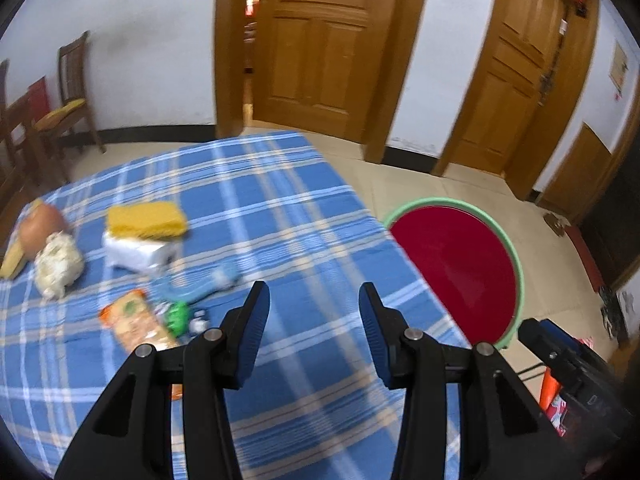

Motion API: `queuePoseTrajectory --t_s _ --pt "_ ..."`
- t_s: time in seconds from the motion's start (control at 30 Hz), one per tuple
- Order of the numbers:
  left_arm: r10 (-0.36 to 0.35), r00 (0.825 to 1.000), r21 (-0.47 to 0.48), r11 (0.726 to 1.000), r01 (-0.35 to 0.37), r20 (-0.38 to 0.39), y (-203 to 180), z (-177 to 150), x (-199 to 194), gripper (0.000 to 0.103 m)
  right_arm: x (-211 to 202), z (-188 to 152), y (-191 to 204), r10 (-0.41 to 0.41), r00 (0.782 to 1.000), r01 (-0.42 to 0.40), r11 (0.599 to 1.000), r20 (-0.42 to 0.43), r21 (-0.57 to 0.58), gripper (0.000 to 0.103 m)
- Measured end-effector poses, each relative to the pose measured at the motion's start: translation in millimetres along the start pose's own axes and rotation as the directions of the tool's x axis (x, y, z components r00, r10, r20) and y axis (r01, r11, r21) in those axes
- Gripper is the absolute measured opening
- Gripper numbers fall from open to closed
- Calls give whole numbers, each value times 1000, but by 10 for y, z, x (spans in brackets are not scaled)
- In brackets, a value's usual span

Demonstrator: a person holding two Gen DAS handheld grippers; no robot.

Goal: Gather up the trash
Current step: 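Return the left tool to the table and grasp the clear snack bag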

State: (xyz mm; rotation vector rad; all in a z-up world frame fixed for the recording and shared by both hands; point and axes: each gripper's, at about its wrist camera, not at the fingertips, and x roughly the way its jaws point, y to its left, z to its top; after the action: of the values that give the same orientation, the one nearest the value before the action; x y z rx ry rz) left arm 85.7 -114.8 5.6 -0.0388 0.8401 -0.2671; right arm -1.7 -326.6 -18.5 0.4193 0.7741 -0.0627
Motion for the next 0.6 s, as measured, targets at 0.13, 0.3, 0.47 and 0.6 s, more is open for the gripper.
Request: queuePoseTrajectory --t_s 0.13,0.3,0.47,0.6 --pt "42 999 -51 998 -42 -4 247 -45 -57 50 9 -24 98 13 1000 -13 1000 -9 -18 70" --pt "108 994 -105 988 -110 -25 547 -112 -82 51 22 -56 189 24 1000 -25 999 -17 -36 70" --pt "156 986 -156 974 -163 -54 772 -205 -56 54 41 -90 243 32 999 -33 998 -27 -48 71" --pt "196 977 -175 962 -208 -82 865 -270 13 63 69 -111 278 36 999 -38 998 -37 -53 71"
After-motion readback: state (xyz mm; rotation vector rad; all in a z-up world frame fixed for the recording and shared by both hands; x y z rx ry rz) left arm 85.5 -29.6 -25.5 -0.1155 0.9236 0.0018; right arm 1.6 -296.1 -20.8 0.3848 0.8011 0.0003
